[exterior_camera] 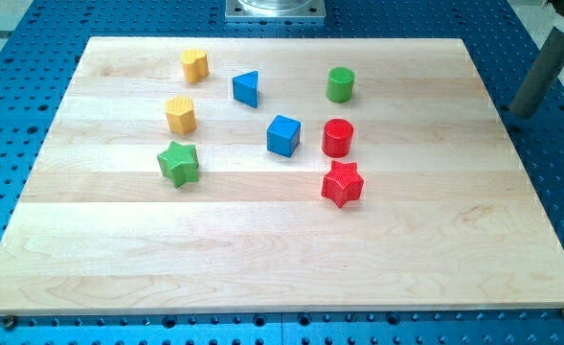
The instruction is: Place your hand at the right side of the red circle
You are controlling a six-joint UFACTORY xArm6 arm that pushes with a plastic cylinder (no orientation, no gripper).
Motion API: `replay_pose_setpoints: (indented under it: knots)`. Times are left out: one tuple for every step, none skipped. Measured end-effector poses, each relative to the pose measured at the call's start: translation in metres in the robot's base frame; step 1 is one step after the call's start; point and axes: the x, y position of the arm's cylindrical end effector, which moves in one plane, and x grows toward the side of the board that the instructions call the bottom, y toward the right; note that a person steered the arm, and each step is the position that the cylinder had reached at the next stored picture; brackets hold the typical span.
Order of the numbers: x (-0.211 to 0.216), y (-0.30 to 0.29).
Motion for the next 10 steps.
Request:
replay_pose_setpoints:
  knots:
    - [0.000, 0.000]
    - [0.002, -0.014]
    - [0.014, -0.034]
    - [0.028, -0.065]
    - [0.027, -0.067]
    - [0.027, -0.069]
    - [0.027, -0.076]
    - [0.032, -0.090]
    - [0.062, -0.155]
    - [0.061, -0.220]
